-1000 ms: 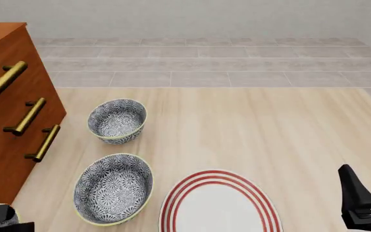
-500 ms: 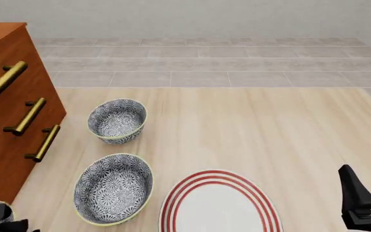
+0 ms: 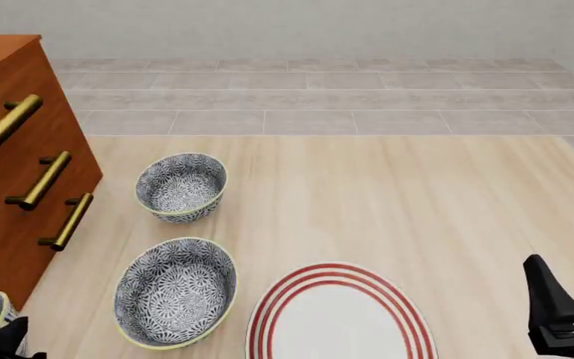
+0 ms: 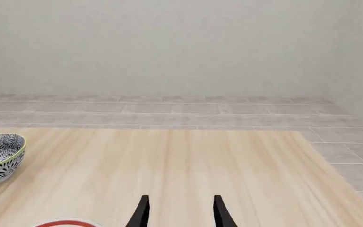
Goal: Put the bowl at the front on the plate.
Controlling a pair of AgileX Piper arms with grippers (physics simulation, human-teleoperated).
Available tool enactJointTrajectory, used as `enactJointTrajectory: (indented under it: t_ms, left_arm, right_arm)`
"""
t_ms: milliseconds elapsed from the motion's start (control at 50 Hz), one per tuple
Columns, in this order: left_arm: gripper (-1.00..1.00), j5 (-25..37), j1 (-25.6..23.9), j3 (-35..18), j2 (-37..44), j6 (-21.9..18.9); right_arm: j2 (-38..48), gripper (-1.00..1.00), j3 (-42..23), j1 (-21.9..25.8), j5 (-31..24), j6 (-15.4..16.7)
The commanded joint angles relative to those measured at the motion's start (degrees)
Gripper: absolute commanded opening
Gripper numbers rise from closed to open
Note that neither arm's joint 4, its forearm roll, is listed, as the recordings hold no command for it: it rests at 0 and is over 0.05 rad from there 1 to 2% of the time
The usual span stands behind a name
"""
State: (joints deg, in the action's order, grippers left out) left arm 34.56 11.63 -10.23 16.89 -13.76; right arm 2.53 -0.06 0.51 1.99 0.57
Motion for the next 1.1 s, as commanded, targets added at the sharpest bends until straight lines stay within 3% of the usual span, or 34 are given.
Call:
enactJointTrajectory:
  t_ms: [20, 360, 820, 1100]
  left_arm:
    - [-1.00, 3.11, -3.25, -5.60, -3.86, -1.14]
    - [-1.00, 4.48, -10.96, -13.12, -5.94, -3.63]
    - [-1.00, -0.28, -22.34, -17.29, -4.78, -8.10]
    - [-1.00, -4.02, -31.83, -18.17, -3.17, -14.87]
  right_arm:
    - [0.03, 1.00, 0.01, 0.02, 0.03, -0.06]
    - [-0.45, 1.00, -0.03, -0.03, -0.49, -0.15]
    - [0.95, 1.00, 0.01, 0.03, 0.73, -0.31]
    - [0.80, 1.00, -0.03, 0.01, 0.57, -0.35]
